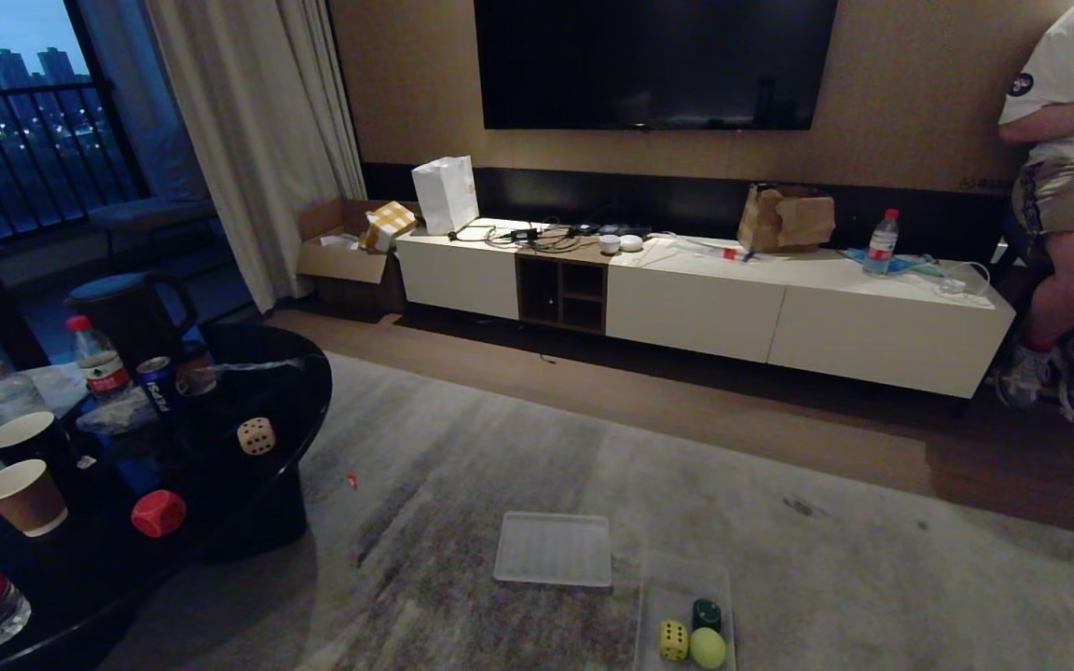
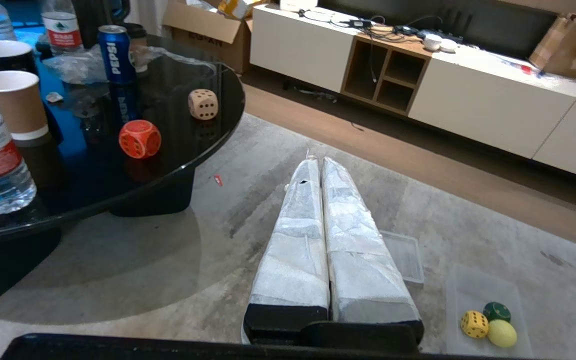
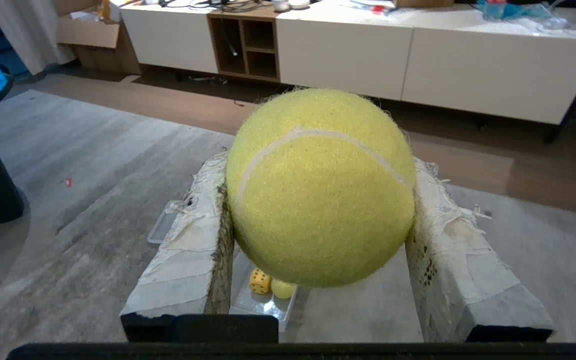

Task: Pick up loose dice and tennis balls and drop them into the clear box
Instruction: Put the ball in the box

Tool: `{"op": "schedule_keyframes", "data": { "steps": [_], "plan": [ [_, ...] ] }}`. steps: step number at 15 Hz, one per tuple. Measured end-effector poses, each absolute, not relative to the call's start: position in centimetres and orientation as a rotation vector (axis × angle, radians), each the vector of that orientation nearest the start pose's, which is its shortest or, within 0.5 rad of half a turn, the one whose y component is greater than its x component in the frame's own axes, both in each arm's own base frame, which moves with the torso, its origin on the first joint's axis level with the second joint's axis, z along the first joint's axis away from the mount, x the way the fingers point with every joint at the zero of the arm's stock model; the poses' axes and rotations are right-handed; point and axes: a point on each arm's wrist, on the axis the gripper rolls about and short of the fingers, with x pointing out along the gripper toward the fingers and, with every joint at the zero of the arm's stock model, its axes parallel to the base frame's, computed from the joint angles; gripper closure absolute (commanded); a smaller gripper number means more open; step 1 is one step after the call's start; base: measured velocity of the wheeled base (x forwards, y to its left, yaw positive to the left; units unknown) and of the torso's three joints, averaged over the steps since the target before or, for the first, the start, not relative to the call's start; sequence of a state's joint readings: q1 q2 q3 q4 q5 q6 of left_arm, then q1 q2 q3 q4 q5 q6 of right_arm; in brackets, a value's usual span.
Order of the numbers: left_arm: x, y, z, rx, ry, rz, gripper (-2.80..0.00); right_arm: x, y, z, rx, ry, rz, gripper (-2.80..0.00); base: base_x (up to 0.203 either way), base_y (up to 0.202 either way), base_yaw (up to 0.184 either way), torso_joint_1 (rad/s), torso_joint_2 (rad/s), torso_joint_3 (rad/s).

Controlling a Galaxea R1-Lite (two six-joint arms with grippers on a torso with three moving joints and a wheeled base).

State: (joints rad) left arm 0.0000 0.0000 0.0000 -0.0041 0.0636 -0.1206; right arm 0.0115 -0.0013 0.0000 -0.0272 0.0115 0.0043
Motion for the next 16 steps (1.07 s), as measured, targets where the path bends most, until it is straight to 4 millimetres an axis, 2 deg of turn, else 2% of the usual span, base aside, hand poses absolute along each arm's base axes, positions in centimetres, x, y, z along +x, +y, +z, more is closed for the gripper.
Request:
{"op": "schedule_keyframes", "data": {
  "steps": [16],
  "plan": [
    [-2.28, 0.14, 7.58, -0.12, -0.007, 0.063, 0.0, -2.29, 0.0, 7.83, 0.006, -0.028, 0.022, 0.0, 0.0, 0.0, 0.0, 0.002, 0.0, -0.188]
  ]
}}
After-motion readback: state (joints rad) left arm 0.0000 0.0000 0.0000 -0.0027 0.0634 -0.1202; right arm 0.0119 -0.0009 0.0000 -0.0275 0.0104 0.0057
